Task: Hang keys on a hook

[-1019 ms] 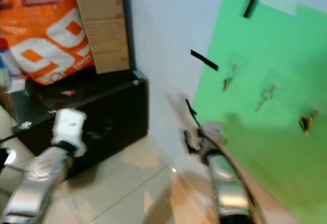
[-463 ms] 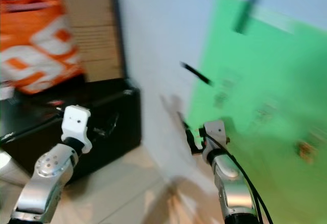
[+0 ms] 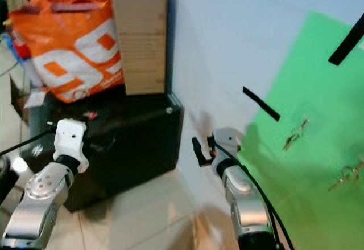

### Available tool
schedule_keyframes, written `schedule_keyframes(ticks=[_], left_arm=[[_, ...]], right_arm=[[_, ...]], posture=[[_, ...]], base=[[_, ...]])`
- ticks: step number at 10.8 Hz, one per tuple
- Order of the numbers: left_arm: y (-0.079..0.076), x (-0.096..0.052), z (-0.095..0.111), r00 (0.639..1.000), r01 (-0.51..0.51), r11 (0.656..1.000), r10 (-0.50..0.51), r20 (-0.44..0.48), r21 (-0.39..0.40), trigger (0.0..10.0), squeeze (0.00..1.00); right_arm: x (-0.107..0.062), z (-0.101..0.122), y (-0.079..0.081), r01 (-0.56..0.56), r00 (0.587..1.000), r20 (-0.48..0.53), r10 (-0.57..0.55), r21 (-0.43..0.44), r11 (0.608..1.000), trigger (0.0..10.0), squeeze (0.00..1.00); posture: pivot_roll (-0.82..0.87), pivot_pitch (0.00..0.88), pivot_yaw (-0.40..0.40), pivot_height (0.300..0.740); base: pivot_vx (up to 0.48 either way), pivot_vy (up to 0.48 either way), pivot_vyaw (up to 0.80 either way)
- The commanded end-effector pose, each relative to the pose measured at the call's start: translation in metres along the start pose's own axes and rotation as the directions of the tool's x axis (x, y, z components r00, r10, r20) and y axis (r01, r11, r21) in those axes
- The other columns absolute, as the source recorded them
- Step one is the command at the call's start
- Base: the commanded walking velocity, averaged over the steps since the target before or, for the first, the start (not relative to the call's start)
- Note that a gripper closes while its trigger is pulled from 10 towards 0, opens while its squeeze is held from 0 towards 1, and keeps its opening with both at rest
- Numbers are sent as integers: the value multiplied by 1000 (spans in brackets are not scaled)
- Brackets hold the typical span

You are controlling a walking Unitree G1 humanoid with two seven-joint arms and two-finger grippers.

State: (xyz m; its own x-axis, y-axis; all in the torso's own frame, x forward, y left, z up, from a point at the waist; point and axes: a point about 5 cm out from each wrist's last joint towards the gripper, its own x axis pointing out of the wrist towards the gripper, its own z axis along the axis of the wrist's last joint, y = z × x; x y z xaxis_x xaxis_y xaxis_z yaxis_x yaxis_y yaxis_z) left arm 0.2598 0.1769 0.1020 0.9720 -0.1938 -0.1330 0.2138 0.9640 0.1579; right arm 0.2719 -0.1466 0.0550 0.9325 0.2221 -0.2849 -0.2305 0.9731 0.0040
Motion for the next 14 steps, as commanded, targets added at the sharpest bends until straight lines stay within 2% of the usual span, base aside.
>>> schedule_keyframes(ticks=[1,2,6,9,14], left_arm=[[-8,4,5,999,30,1000,-30,21,-8,10000,208],[-9,4,5,999,31,999,-31,22,-10,10000,208],[-8,3,4,1000,22,1000,-22,22,-16,10000,212],[-7,1,3,1000,25,1000,-25,19,-16,10000,212],[-8,-1,3,999,37,999,-37,19,0,10000,212]], right_arm=[[-3,-1,-11,30,1000,-6,-31,-5,1000,10000,1000],[-3,-1,-10,15,1000,-9,-15,-5,1000,10000,1000],[-4,-2,-11,4,1000,-17,-4,-13,1000,10000,1000],[-5,-5,-8,-23,999,-25,22,-7,1000,10000,1000],[-7,-10,-6,-46,998,-36,46,-9,999,10000,1000]], posture=[[-58,0,-39,740],[-59,0,-42,740],[-58,0,-42,740],[-55,0,-36,740],[-44,0,-42,740]], base=[[398,0,0],[416,0,0],[407,0,703],[414,0,0],[409,0,800]])
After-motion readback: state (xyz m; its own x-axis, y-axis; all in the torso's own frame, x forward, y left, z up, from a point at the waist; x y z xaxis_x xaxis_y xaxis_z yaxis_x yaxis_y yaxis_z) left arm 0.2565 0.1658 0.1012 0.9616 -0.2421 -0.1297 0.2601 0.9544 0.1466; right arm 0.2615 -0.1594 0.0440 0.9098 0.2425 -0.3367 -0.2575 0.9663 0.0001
